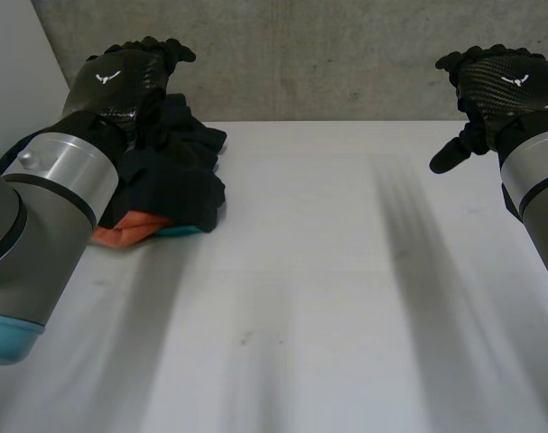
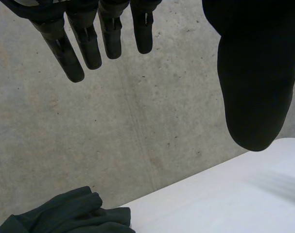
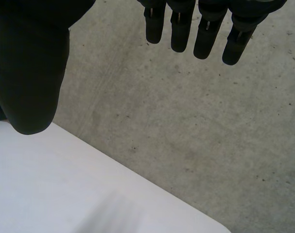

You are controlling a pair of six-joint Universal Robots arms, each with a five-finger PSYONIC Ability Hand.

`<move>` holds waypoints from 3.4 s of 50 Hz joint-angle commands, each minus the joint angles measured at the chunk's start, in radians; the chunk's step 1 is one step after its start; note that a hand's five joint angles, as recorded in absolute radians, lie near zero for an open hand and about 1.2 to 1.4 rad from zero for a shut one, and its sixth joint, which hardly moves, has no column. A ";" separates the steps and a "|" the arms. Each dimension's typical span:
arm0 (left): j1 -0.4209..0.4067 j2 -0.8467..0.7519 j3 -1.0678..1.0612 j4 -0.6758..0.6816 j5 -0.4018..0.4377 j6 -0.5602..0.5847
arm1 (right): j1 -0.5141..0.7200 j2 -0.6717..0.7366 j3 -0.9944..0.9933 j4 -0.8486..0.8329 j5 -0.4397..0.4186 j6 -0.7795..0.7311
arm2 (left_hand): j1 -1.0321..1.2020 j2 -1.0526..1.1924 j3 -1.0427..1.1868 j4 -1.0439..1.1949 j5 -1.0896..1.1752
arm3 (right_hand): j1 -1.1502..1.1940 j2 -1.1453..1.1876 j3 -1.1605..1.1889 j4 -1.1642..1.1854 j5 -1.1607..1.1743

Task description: Fold the laundry.

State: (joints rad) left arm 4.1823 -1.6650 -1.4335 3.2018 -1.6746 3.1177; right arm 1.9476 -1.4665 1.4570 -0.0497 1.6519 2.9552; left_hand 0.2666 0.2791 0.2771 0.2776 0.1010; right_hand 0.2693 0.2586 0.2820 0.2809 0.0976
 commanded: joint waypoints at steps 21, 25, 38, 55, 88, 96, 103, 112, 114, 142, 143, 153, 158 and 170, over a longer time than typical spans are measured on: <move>0.110 -0.301 0.143 0.134 0.035 0.420 | 0.002 -0.002 0.000 -0.001 -0.006 -0.007 | 0.008 -0.004 -0.002 -0.003 -0.001 | -0.095 -0.084 -0.107 -0.106 -0.098; 0.174 -0.445 0.198 0.217 0.050 0.593 | 0.002 0.000 0.002 -0.001 -0.007 -0.007 | 0.020 0.008 0.010 0.009 0.011 | -0.095 -0.084 -0.107 -0.106 -0.098; 0.214 -0.809 0.452 0.273 0.177 0.709 | 0.002 0.011 0.006 -0.002 -0.007 -0.011 | 0.454 0.441 0.443 0.443 0.445 | -0.095 -0.084 -0.107 -0.106 -0.098; 0.084 -0.484 0.386 0.273 0.081 0.496 | -0.018 0.022 0.003 -0.013 -0.009 -0.013 | 1.130 1.117 1.119 1.119 1.121 | -0.095 -0.084 -0.107 -0.106 -0.098; 0.268 -0.857 0.571 0.098 0.233 0.533 | -0.021 0.075 0.006 -0.015 -0.046 -0.016 | 1.027 1.015 1.017 1.017 1.019 | -0.095 -0.084 -0.107 -0.106 -0.098; 0.237 -0.653 0.502 0.167 0.211 0.489 | -0.026 0.080 0.005 -0.015 -0.044 -0.033 | 1.130 1.117 1.119 1.119 1.121 | -0.095 -0.084 -0.107 -0.106 -0.098; 0.101 -0.398 0.464 0.204 0.207 0.273 | -0.029 0.078 -0.001 -0.013 -0.044 -0.036 | 1.130 1.117 1.119 1.119 1.121 | -0.095 -0.084 -0.107 -0.106 -0.098; -0.088 -0.332 0.432 0.191 0.211 0.113 | -0.073 0.063 -0.020 -0.012 -0.044 -0.036 | 1.130 1.117 1.119 1.119 1.121 | -0.095 -0.084 -0.107 -0.106 -0.098; -0.131 -0.367 0.432 0.176 0.211 0.111 | -0.087 0.055 -0.024 -0.012 -0.044 -0.035 | 1.130 1.117 1.119 1.119 1.121 | -0.095 -0.084 -0.107 -0.106 -0.098; -0.211 -0.300 0.161 -0.068 0.006 0.171 | -0.157 0.072 -0.084 0.364 -0.153 -0.413 | -0.059 -0.071 -0.069 -0.070 -0.068 | -0.095 -0.084 -0.107 -0.106 -0.098; -0.205 -0.279 0.128 -0.068 0.007 0.171 | -0.157 0.072 -0.078 0.378 -0.156 -0.415 | -0.059 -0.071 -0.069 -0.070 -0.068 | -0.095 -0.084 -0.107 -0.106 -0.098; -0.172 -0.197 -0.203 0.001 0.009 0.171 | -0.084 0.074 0.106 0.332 -0.260 -0.104 | -0.050 -0.063 -0.061 -0.061 -0.059 | -0.095 -0.084 -0.107 -0.106 -0.098; -0.171 -0.251 -0.257 0.095 0.007 0.183 | -0.062 0.074 0.195 0.329 -0.334 -0.041 | -0.038 -0.051 -0.049 -0.049 -0.047 | -0.095 -0.084 -0.107 -0.106 -0.098; -0.188 -0.458 -0.157 0.165 0.026 0.186 | -0.035 0.120 0.287 0.197 -0.313 -0.035 | 0.216 0.204 0.206 0.205 0.207 | 0.249 0.260 0.236 0.237 0.246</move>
State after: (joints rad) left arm 4.0047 -2.0228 -1.6647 3.3512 -1.6559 3.3021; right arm 1.9003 -1.3786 1.7325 0.1996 1.3197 2.9289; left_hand 0.2763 0.2711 0.2712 0.2721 0.1018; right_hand 0.2303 0.2151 0.2133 0.2146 0.0478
